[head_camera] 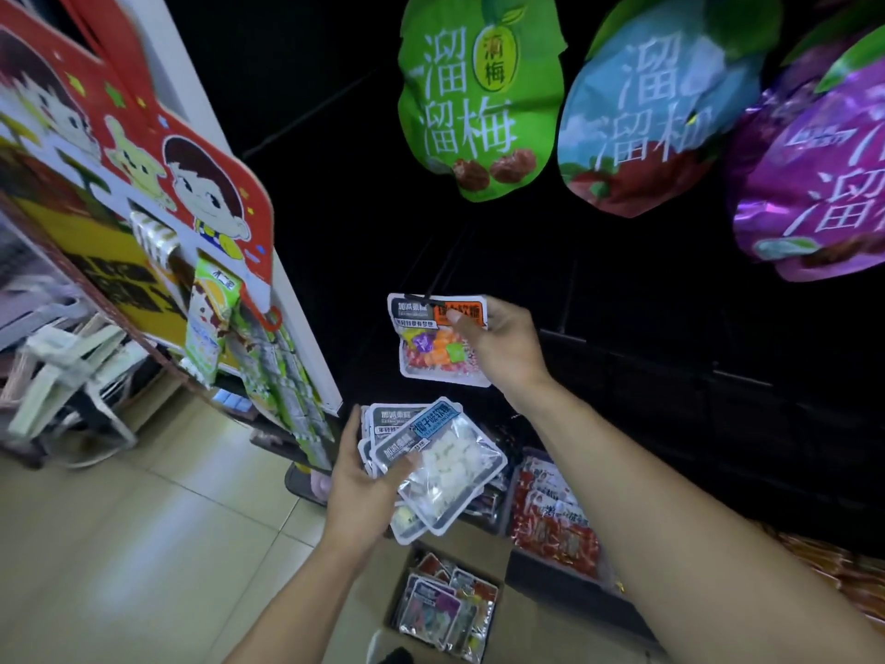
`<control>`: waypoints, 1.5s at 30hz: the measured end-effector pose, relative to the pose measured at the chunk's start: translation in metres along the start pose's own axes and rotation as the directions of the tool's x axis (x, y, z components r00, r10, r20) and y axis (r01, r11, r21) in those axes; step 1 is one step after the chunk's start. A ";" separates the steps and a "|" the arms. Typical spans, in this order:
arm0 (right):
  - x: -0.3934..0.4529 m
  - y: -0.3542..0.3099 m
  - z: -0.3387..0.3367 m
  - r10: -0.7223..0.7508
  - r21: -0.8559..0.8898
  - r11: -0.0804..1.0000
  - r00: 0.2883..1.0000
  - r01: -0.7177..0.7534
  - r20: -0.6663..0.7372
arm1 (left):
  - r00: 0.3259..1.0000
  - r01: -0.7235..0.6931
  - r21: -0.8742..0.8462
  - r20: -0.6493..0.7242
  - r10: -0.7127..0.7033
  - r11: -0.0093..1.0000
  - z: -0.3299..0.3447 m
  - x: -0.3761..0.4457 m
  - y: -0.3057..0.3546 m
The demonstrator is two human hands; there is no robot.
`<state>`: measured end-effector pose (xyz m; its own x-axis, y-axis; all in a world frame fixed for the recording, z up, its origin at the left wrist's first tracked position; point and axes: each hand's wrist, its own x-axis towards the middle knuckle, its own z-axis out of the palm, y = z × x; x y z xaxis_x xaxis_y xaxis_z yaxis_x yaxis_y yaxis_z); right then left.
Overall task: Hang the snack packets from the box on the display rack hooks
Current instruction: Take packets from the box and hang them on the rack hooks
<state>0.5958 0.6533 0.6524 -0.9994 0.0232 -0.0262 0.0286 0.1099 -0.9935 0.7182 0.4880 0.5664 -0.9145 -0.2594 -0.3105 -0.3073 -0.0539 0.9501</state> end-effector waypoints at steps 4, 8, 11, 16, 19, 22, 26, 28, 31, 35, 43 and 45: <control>0.007 0.002 0.006 -0.035 -0.018 0.999 0.993 0.033 -0.111 | 1.000 0.013 -0.012 0.011 -0.013 1.000 -0.005 0.007 0.007; 0.010 0.012 0.008 -0.043 -0.036 0.999 0.981 0.037 -0.190 | 0.998 0.011 0.006 0.060 -0.011 1.000 -0.004 0.013 0.011; 0.017 0.016 0.011 -0.080 -0.074 0.995 0.963 0.063 -0.256 | 0.995 0.012 0.028 0.102 -0.015 1.000 -0.001 0.019 0.012; 0.049 0.020 0.019 -0.037 -0.051 0.999 0.916 0.018 -0.399 | 0.989 -0.007 0.033 0.147 0.002 0.999 0.002 0.028 0.019; 0.076 0.024 0.018 -0.003 -0.019 1.000 0.890 -0.006 -0.456 | 0.987 -0.029 0.048 0.161 0.020 0.998 0.002 0.034 0.025; 0.098 0.027 0.013 -0.012 -0.011 1.000 0.871 0.008 -0.491 | 0.986 -0.054 0.093 0.162 0.039 0.994 -0.002 0.042 0.027; 0.118 0.029 0.005 -0.026 -0.012 1.000 0.853 0.023 -0.521 | 0.980 -0.083 0.154 0.194 0.052 0.985 -0.006 0.049 0.031; 0.123 0.027 0.003 -0.032 -0.029 0.999 0.850 0.020 -0.525 | 0.977 -0.082 0.152 0.210 0.049 0.985 -0.006 0.051 0.032; 0.118 0.029 -0.003 -0.017 -0.036 0.999 0.852 -0.003 -0.523 | 0.969 -0.085 0.140 0.241 0.049 0.987 -0.005 0.054 0.032; 0.081 0.040 -0.022 0.057 -0.070 0.992 0.879 -0.102 -0.473 | 0.955 -0.101 0.128 0.290 0.060 0.987 -0.002 0.056 0.038; -0.052 0.044 -0.047 0.303 -0.070 0.941 0.915 -0.332 -0.267 | 0.937 -0.126 0.043 0.334 0.104 0.991 0.015 0.061 0.032; -0.066 0.047 -0.051 0.336 -0.047 0.933 0.912 -0.356 -0.237 | 0.929 -0.127 0.021 0.353 0.112 0.992 0.023 0.056 0.031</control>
<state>0.6642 0.7078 0.6129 -0.8967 0.2935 -0.3312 0.3833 0.1409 -0.9128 0.6517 0.4940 0.5782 -0.9767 0.0937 -0.1932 -0.1940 0.0000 0.9810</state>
